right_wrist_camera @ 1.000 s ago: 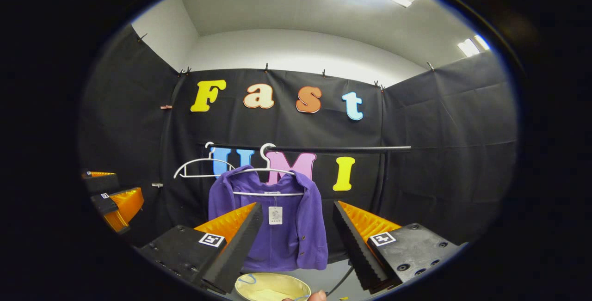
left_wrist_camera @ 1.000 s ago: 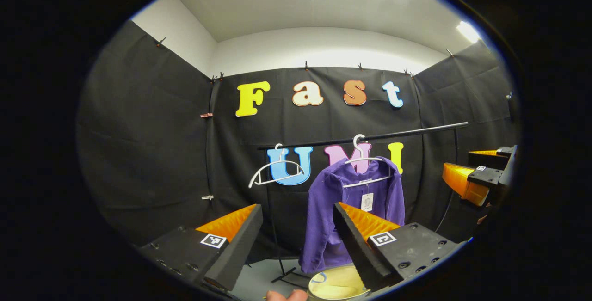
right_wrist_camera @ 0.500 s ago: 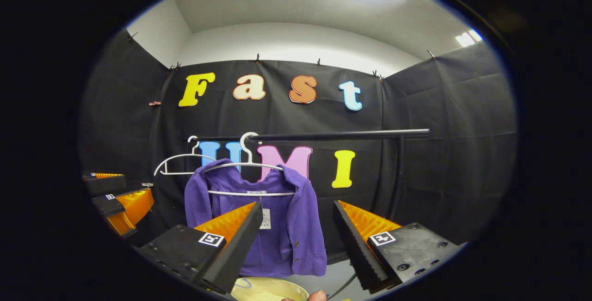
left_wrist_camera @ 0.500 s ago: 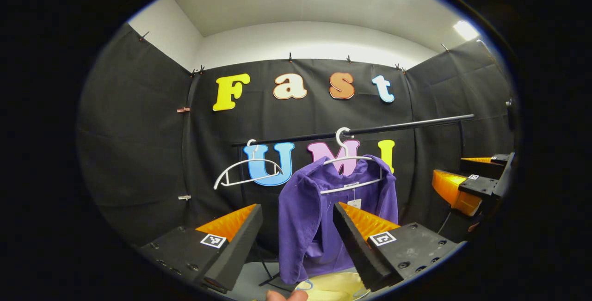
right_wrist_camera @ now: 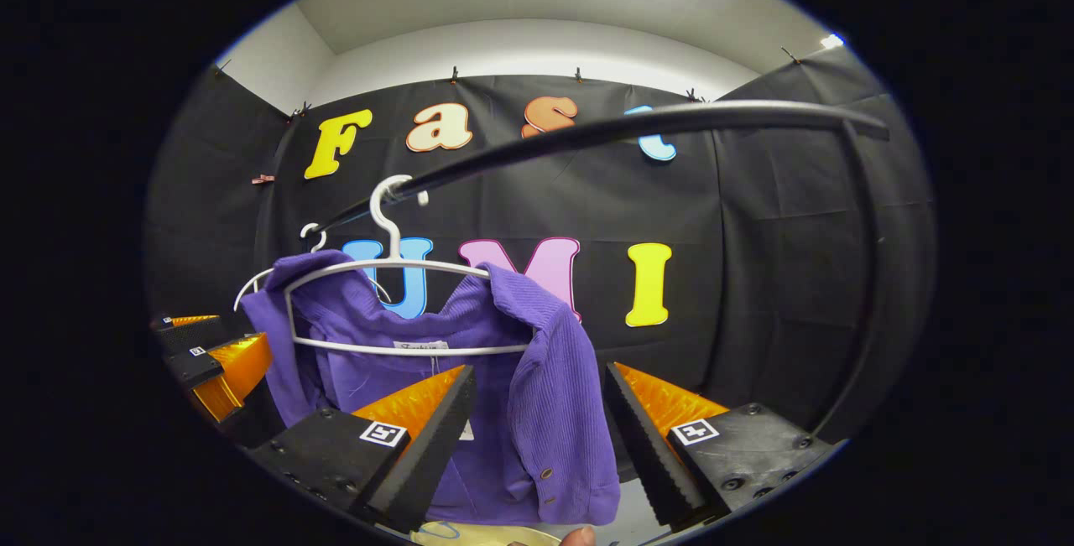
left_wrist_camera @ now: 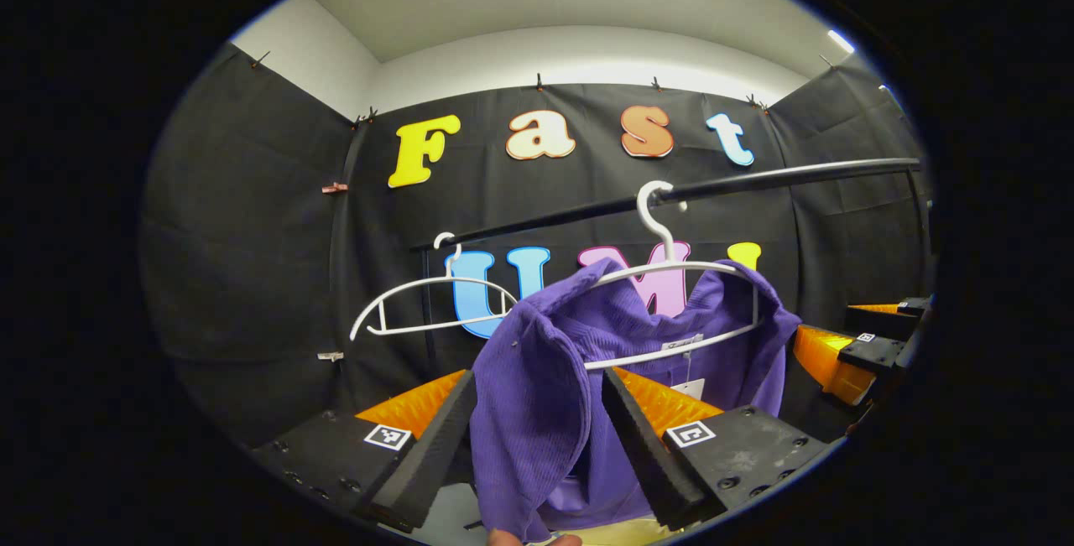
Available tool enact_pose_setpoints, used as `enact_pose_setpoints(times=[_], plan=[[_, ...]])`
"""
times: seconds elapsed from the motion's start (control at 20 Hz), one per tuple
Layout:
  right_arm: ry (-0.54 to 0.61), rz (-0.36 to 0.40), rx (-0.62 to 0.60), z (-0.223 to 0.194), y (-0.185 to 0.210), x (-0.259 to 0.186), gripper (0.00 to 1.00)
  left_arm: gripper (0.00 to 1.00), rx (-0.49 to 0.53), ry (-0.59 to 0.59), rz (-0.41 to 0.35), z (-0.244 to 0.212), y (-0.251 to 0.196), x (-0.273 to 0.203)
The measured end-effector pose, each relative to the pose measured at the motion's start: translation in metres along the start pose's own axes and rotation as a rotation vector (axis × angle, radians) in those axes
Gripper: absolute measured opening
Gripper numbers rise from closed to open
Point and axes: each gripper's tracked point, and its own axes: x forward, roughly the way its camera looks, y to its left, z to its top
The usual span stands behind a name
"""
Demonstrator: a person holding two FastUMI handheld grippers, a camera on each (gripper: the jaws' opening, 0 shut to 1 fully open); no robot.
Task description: Grasp the clothes on the hanger with both hands and then place them into the laundry hamper below.
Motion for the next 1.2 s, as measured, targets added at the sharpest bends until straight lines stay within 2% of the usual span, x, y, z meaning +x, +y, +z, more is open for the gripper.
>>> enact_pose_setpoints(times=[0.1, 0.25, 0.3, 0.4, 0.5, 0.55, 0.65, 0.9, 1.05, 1.2], plan=[[0.001, -0.003, 0.01, -0.011, -0.002, 0.023, 0.97, 0.9, 0.011, 0.009, 0.014, -0.012, -0.006, 0.019], [-0.005, 0.012, 0.007, -0.024, 0.004, 0.049, 1.0, 0.77, 0.031, 0.019, 0.043, -0.025, -0.006, 0.037], [-0.001, 0.018, 0.0, -0.031, 0.004, 0.062, 0.85, 0.71, 0.032, 0.011, 0.056, -0.025, -0.002, 0.04], [0.046, 0.037, 0.01, -0.047, 0.006, 0.072, 0.54, 0.45, 0.049, -0.003, 0.077, -0.025, 0.002, 0.049], [0.089, 0.054, 0.04, -0.063, 0.003, 0.079, 0.23, 0.19, 0.114, -0.006, 0.049, -0.027, -0.004, 0.052], [0.085, 0.102, 0.089, -0.05, 0.012, 0.068, 0.08, 0.06, 0.155, -0.009, 0.037, -0.025, -0.004, 0.053], [0.073, 0.13, 0.156, -0.043, 0.005, 0.07, 0.05, 0.05, 0.183, 0.011, 0.033, -0.028, 0.004, 0.056], [0.119, 0.186, 0.357, -0.048, -0.006, 0.077, 0.04, 0.05, 0.047, 0.078, 0.017, -0.031, 0.008, 0.059], [0.12, 0.186, 0.396, -0.038, -0.026, 0.086, 0.05, 0.05, 0.028, 0.1, 0.026, -0.026, 0.017, 0.062], [0.064, 0.152, 0.391, -0.012, -0.053, 0.096, 0.04, 0.05, 0.021, 0.094, 0.015, -0.012, 0.021, 0.063]])
